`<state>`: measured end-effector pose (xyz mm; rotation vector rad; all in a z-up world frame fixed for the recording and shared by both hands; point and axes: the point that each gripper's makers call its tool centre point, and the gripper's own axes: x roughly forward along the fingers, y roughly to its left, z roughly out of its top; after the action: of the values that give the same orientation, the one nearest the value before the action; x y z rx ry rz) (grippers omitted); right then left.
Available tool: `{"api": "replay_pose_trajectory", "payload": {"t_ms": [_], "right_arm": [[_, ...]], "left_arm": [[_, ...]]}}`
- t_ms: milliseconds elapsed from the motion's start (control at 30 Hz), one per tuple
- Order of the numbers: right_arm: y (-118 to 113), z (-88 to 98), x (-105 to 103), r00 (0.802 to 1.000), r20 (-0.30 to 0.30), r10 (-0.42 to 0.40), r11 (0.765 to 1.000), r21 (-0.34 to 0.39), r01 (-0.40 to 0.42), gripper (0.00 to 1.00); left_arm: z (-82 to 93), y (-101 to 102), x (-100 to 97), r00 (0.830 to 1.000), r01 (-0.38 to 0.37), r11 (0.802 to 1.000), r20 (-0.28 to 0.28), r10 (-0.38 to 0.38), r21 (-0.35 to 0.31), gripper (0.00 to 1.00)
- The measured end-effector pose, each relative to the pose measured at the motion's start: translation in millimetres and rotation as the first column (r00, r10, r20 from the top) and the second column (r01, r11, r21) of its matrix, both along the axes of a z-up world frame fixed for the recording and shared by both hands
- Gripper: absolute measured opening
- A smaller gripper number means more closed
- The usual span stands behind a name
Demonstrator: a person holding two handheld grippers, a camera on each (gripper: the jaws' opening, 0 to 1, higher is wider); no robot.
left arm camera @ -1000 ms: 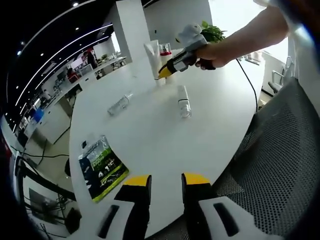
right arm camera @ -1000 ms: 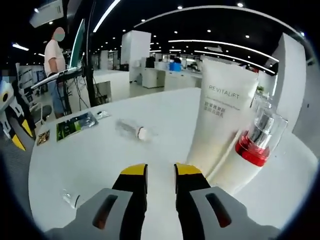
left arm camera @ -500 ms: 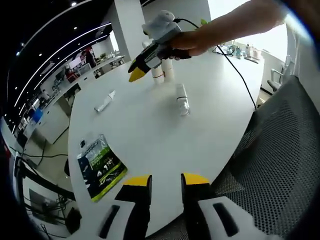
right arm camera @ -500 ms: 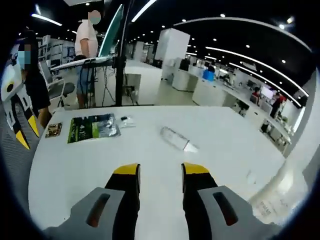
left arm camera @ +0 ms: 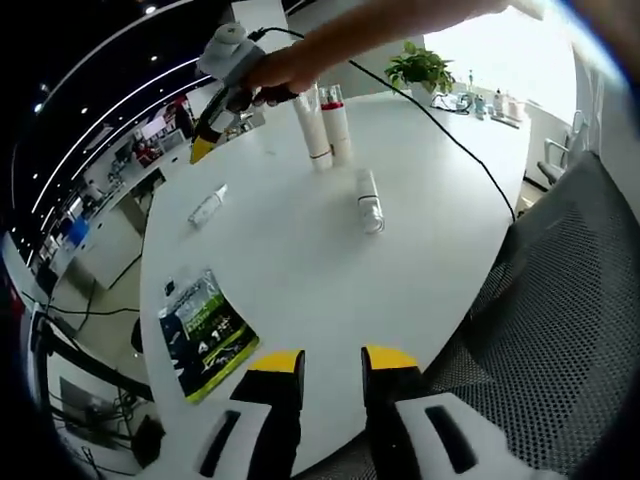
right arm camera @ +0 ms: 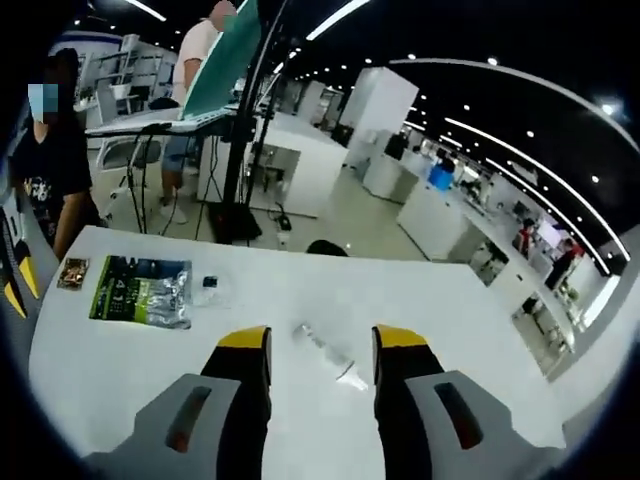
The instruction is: Arrange the skincare products in the storage area until every visible bottle or jar stands upright without overlapping.
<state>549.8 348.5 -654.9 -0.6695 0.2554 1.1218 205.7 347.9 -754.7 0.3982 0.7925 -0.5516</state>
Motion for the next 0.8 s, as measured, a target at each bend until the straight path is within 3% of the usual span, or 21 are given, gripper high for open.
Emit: {"api": "replay_pose_trajectory", "payload": {"t_ms": [167, 300, 367, 433, 567, 633, 800], "right_arm": [[10, -17.8, 19, 0.999, 0.005, 0.053, 0.994, -0.093, -0.052, 0.4], [15, -36.2, 28, 0.996, -0.05, 0.077, 0.983, -0.162, -0.084, 0.44], [16, -48.7, 30, 0.989, -0.111, 0.098, 0.97, -0.212, -0.12, 0.44], [16, -55.9, 38, 0.987, -0.121, 0.108, 0.954, -0.266, -0.137, 0.44], [25, -67.4, 49, 0.98, -0.147, 0.135, 0.935, -0.309, -0.176, 0.4], [31, -76.1, 49, 0.966, -0.155, 0.207, 0.906, -0.343, -0.249, 0.4], [30, -103.8, 52, 0.956, -0.206, 0.209, 0.867, -0.413, -0.279, 0.3]], "left_arm": [[0.8, 2, 0.9, 1.0, -0.018, 1.0, 0.005, 0.018, -0.003, 0.23], [0.1, 3, 0.6, 1.0, -0.017, 1.0, 0.005, 0.017, -0.003, 0.23], [-1.6, 4, 0.0, 1.0, -0.024, 1.0, -0.004, 0.024, -0.001, 0.23], [-1.6, 5, 0.4, 1.0, -0.024, 1.0, 0.0, 0.024, -0.002, 0.23], [-4.0, 7, 0.5, 0.999, -0.035, 0.999, -0.008, 0.035, 0.001, 0.23], [-5.5, 8, -0.4, 0.999, -0.032, 0.999, -0.011, 0.032, 0.006, 0.22], [-4.5, 8, -0.1, 0.999, -0.04, 0.999, -0.011, 0.04, 0.006, 0.22]]}}
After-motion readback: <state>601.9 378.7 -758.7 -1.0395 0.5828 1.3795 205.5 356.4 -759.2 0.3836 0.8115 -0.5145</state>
